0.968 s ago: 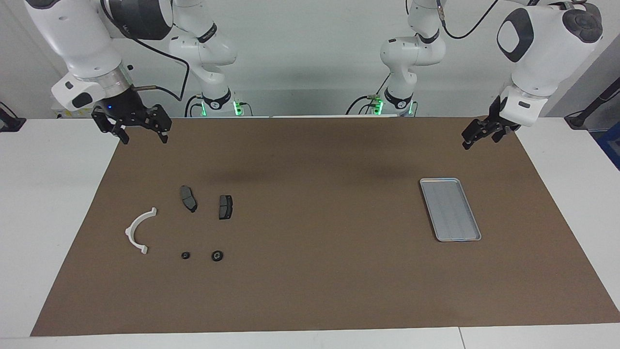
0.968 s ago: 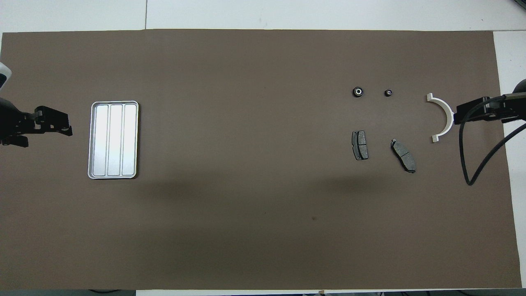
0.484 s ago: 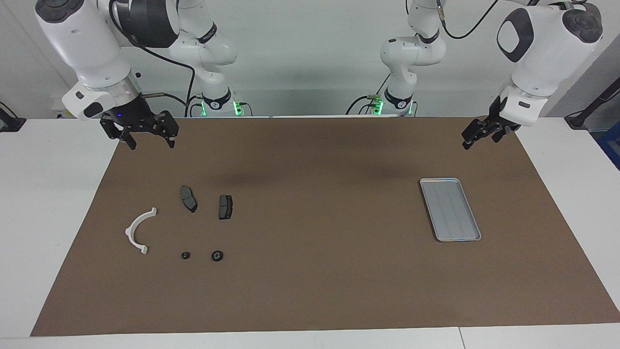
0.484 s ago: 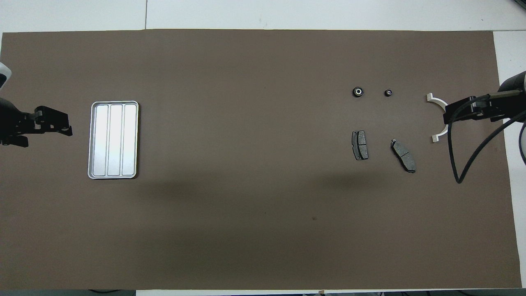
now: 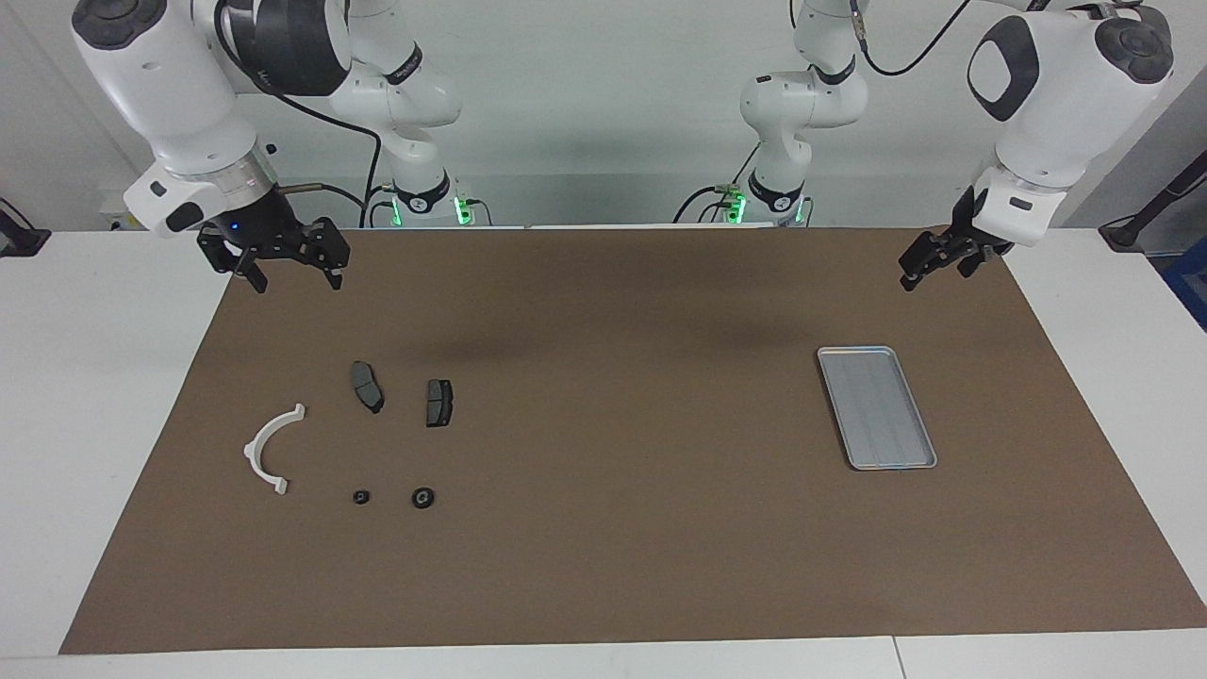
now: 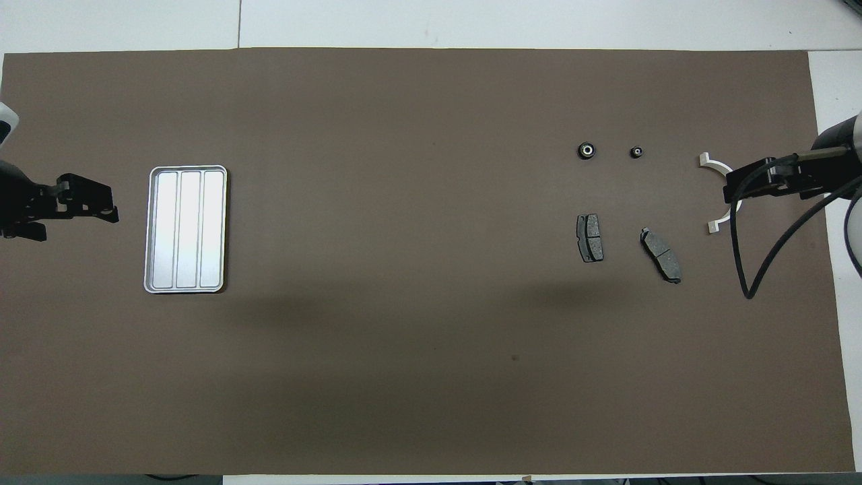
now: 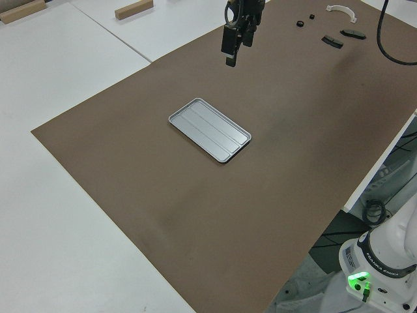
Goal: Pick bearing gear from pile to tray
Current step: 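Move the right gripper toward the small black round parts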
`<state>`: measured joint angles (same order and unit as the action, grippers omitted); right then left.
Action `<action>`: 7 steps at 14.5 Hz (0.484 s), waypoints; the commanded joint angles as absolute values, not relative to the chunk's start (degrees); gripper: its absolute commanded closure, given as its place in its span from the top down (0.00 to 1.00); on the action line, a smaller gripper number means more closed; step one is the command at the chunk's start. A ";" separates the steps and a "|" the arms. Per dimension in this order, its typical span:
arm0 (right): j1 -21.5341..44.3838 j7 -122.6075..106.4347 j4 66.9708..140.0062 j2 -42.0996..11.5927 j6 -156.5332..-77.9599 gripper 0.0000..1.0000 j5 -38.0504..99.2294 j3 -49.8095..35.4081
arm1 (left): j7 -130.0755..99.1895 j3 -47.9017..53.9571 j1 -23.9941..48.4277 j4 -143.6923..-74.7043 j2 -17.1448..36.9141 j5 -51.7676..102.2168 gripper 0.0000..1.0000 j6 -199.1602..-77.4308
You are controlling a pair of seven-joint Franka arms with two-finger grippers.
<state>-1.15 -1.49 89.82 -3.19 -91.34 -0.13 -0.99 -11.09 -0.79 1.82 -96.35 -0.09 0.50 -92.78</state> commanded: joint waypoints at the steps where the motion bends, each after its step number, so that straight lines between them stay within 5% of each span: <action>1: -0.10 -1.15 86.76 -4.92 -92.02 1.00 -0.53 -1.23 | -10.81 -0.79 1.67 -97.12 -1.23 1.23 1.00 -92.81; 7: 0.70 -2.11 86.22 -5.71 -91.67 1.00 -0.62 -1.23 | -10.81 -0.70 1.67 -97.12 -1.23 1.23 1.00 -92.81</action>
<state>1.18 -1.49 87.32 -4.48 -91.56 -0.14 -1.06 -11.09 -0.79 1.82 -96.35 -0.09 0.50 -92.78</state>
